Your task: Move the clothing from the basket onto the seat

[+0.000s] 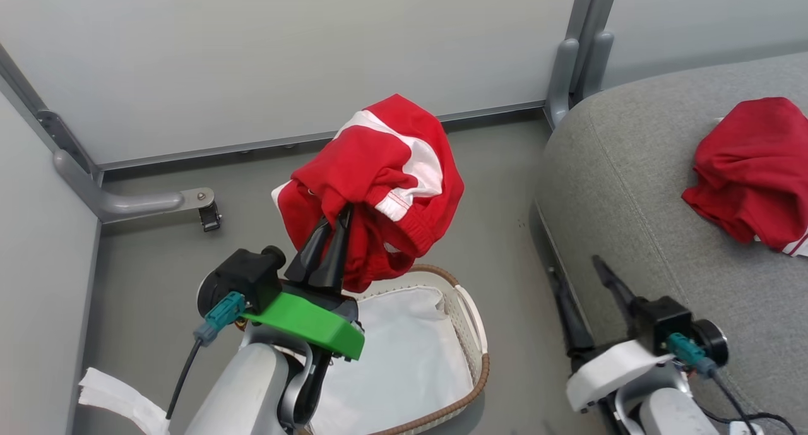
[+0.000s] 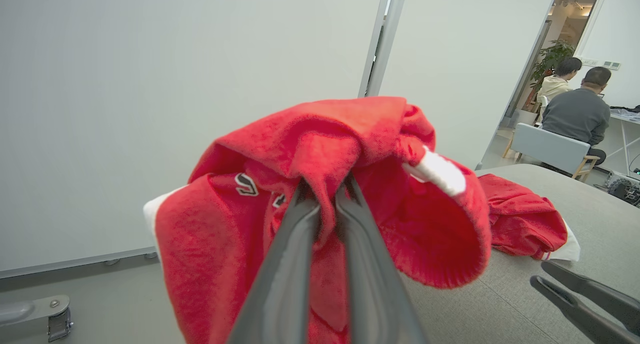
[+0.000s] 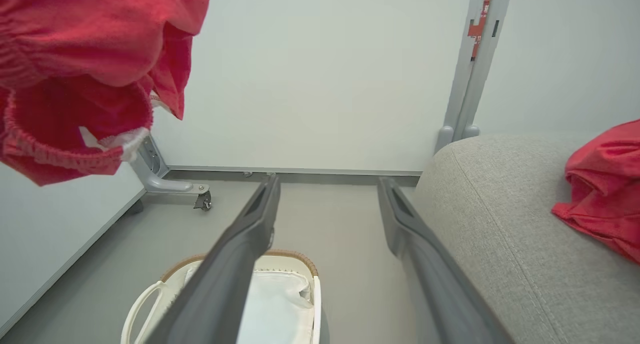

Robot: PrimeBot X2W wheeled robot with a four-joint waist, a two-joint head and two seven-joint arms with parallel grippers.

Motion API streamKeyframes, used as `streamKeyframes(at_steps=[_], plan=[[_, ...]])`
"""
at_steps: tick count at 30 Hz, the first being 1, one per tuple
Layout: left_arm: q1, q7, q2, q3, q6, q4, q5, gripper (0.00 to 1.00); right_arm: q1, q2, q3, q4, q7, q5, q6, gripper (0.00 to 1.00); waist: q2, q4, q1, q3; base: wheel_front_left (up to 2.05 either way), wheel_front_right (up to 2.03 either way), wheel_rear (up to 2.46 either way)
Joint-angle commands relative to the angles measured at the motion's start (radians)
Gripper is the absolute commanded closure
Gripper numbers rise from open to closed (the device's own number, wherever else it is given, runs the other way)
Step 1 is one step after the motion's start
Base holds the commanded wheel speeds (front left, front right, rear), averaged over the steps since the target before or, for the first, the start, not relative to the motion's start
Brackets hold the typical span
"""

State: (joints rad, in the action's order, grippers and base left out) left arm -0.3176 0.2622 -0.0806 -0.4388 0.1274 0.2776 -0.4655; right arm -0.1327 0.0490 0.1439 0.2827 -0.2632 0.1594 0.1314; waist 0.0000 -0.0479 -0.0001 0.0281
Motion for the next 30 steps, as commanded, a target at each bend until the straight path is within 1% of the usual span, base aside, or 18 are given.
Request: streamKeyframes(at_steps=[1,6,10,13,17,20,24,30], plan=[[0.014,0.004,0.001,-0.005,0.005,-0.005,0.005,1.0,-0.009,0.003,0.025,-0.015,-0.002,-0.021,-0.001,0.0,0.0,0.004,0.0001,0.0,0.0,0.0,0.0],[0.018,0.004,0.002,-0.019,0.005,-0.001,-0.005,1.0,-0.068,0.003,0.135,-0.066,-0.002,-0.067,-0.001,0.0,0.0,0.012,0.0001,0.003,0.0,0.0,0.0],[0.016,0.004,0.003,-0.029,0.006,0.004,-0.006,1.0,-0.148,0.004,0.243,-0.123,-0.002,-0.093,-0.001,0.0,0.0,0.016,0.0001,0.009,0.0,0.0,0.0],[0.008,0.004,0.004,-0.035,0.006,0.007,-0.01,1.0,-0.203,0.003,0.32,-0.139,-0.002,-0.113,-0.001,0.0,0.0,0.018,0.0001,0.015,0.0,0.0,0.0],[-0.012,0.004,0.004,-0.043,0.006,0.004,-0.015,1.0,-0.279,0.005,0.4,-0.076,-0.002,-0.135,-0.001,0.0,0.0,0.021,0.0001,0.03,0.0,0.0,0.0],[-0.019,0.004,0.007,-0.058,0.006,0.003,-0.022,1.0,-0.322,0.004,0.421,0.025,-0.002,-0.148,-0.001,0.0,0.0,0.027,0.0001,0.034,0.0,0.0,0.0],[-0.024,0.004,0.009,-0.081,0.006,-0.001,-0.033,1.0,-0.367,0.003,0.451,0.119,-0.002,-0.164,-0.001,0.0,0.0,0.038,0.0001,0.039,0.0,0.0,0.0],[-0.03,0.004,0.008,-0.131,0.006,-0.008,-0.058,1.0,-0.414,0.003,0.499,0.193,-0.002,-0.141,-0.001,0.0,0.0,0.051,0.0001,0.042,0.0,0.0,0.0]])
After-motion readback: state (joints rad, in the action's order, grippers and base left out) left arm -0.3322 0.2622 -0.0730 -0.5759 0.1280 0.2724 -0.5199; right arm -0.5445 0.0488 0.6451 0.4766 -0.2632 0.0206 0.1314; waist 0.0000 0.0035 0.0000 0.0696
